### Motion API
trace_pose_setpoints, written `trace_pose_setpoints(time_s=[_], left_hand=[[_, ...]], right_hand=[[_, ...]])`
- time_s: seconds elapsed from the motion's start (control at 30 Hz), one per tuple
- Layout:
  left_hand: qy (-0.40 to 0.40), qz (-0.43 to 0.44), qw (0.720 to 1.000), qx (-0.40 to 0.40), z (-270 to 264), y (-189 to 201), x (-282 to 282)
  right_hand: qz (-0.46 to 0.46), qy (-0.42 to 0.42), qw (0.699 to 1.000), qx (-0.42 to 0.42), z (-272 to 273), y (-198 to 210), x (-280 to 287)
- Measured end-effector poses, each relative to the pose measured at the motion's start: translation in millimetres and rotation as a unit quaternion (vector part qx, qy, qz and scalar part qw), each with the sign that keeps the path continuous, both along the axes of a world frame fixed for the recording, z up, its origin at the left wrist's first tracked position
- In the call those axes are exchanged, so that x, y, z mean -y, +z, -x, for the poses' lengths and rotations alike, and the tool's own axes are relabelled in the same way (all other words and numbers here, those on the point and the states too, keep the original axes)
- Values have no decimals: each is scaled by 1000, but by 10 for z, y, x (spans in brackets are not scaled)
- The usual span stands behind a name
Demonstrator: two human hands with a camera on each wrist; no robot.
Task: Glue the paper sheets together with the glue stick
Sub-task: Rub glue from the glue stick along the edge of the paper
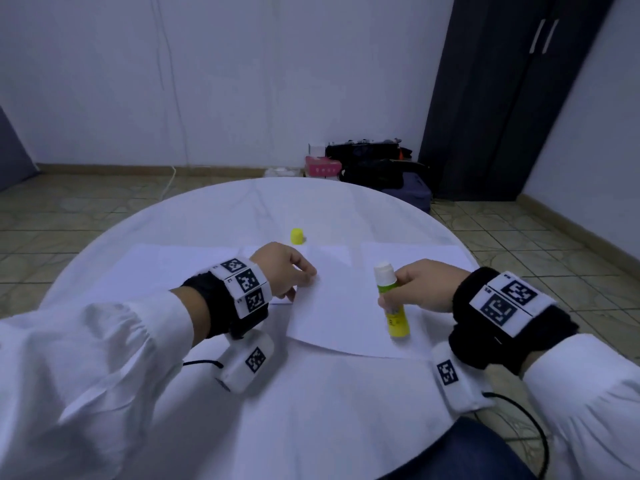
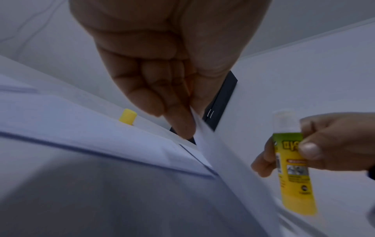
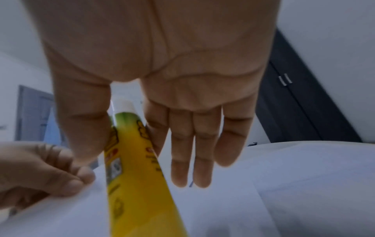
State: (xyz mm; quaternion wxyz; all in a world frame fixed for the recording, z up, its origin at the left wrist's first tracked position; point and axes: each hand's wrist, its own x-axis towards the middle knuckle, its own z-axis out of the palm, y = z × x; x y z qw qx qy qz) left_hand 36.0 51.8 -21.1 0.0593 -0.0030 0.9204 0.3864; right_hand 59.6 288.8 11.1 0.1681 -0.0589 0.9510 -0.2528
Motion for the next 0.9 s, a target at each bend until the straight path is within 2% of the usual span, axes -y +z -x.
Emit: trace_pose_setpoints(time_s=[0.1, 0.23, 0.37, 0.47, 0.57, 0.7, 0.77, 0.9], left_hand=[[-7, 33, 999, 27, -300, -40, 294], [-29, 66, 995, 69, -677, -126, 610], [-69, 165, 980, 83, -913, -186, 822], [-109, 255, 957, 84, -1038, -183, 913], [-157, 313, 934, 64, -1149, -187, 976], [-267, 379, 885, 52, -1189, -225, 943], [-272, 390, 878, 48, -1164, -246, 910], [-262, 392, 881, 30, -1129, -272, 841]], right_hand=[[-91, 73, 993, 36, -126, -15, 252], [-155, 134, 977, 55, -248, -96, 580], [-183, 157, 969, 56, -297, -162, 803], [-201, 166, 964, 42, -295, -187, 896], [-202, 163, 965, 37, -268, -192, 936], [-206, 153, 966, 18, -219, -196, 1005], [-177, 134, 975, 13, -182, -199, 1051], [-59, 62, 996, 10, -116, -208, 1143]])
